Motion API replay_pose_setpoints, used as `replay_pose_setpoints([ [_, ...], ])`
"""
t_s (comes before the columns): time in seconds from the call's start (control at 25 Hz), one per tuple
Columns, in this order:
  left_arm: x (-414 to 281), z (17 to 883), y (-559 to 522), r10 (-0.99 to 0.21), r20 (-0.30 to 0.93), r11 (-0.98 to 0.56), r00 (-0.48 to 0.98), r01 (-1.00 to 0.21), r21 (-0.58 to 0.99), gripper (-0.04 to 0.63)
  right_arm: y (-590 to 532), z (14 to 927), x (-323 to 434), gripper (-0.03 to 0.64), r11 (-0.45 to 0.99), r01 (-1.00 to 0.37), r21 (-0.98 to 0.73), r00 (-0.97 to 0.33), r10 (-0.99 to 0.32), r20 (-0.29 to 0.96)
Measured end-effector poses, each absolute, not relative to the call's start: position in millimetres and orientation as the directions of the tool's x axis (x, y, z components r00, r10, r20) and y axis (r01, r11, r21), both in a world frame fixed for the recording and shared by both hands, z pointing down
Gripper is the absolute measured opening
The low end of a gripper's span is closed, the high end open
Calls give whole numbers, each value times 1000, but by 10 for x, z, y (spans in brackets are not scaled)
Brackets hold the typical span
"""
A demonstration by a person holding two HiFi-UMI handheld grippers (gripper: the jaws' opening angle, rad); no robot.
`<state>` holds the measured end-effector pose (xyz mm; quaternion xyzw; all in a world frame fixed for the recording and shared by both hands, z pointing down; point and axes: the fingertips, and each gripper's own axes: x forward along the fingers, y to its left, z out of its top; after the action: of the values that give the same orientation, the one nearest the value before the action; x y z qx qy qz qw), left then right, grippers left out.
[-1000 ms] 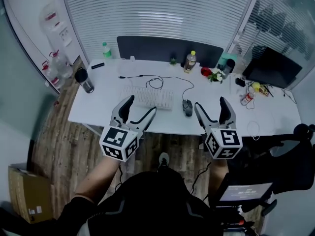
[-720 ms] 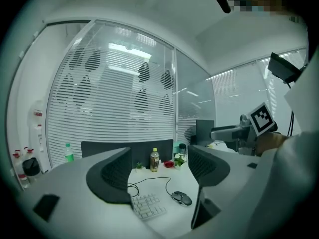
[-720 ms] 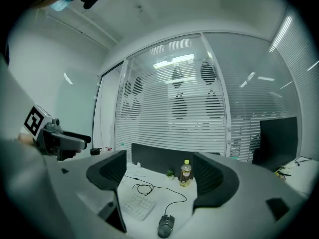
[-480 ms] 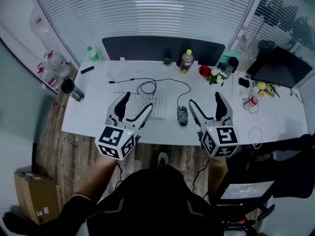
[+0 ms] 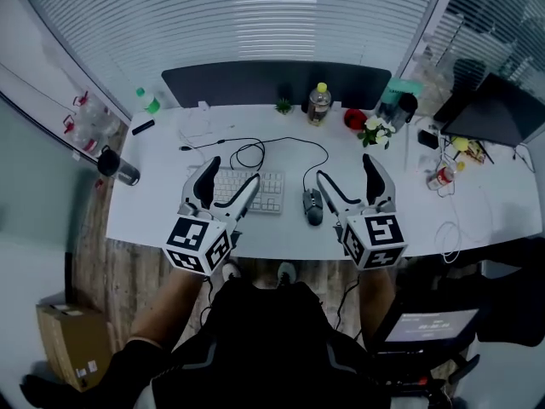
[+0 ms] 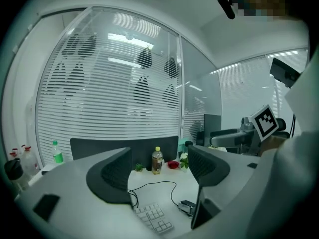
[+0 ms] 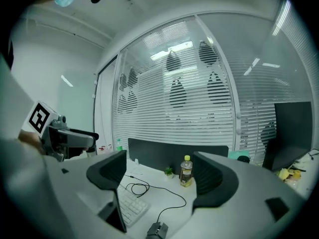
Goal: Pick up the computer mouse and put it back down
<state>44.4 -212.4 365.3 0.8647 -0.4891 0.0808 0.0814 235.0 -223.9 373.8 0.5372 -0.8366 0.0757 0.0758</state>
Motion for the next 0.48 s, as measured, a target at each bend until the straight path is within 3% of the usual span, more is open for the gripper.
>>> replay_pose_setpoints([
  [0.48, 392, 3930, -2440, -785, 253, -557, 566, -823, 112, 353, -2479, 3980, 2267, 402, 344, -938, -47, -343, -898, 275],
])
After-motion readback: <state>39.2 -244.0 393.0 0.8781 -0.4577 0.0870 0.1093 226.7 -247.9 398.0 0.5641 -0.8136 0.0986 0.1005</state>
